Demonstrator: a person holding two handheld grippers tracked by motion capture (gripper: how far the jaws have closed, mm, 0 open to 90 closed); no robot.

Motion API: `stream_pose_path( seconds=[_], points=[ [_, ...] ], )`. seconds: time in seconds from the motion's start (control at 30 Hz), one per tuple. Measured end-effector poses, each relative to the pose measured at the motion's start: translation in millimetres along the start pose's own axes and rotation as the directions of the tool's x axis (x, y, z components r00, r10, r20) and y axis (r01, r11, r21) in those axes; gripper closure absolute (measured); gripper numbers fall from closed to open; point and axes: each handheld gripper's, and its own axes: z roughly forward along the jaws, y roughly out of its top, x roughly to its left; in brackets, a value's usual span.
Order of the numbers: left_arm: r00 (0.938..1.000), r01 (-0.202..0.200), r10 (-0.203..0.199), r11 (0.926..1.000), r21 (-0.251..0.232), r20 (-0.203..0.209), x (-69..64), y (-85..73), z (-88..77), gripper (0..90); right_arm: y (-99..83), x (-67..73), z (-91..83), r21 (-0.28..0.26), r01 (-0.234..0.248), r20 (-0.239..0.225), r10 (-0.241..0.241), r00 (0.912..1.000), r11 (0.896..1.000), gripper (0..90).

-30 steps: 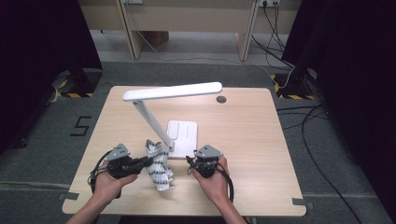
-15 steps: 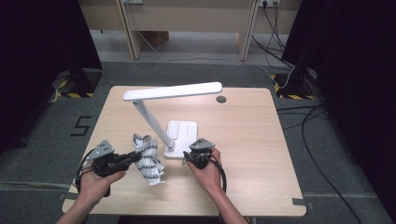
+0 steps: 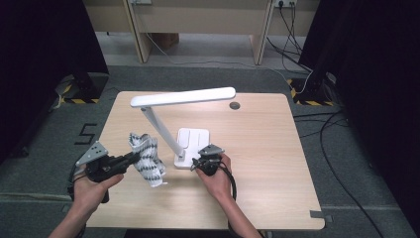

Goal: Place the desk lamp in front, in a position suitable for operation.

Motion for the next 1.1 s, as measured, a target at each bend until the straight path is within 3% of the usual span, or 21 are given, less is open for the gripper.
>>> stream_pose_path(
  seconds=[0.2,0.5,1.1],
  points=[
    [0.9999,0.003,-0.004,0.9997,-0.026,-0.014,3.7,7.4,-4.5,83.8,1.0,-1.4,3.4,-0.004,0.005,0.004,-0.005,1.0,1.0,59.7],
    [0.9992,0.006,-0.009,0.9974,-0.072,-0.04,8.9,21.0,-12.5,83.8,0.0,-3.6,4.3,-0.009,-0.029,-0.015,0.029,0.9995,1.0,61.0],
    [0.9972,-0.018,0.01,0.994,-0.108,-0.074,13.2,42.5,-17.9,83.7,-1.1,-4.6,4.1,-0.013,-0.018,-0.022,0.018,0.9996,1.0,61.1]
  ],
)
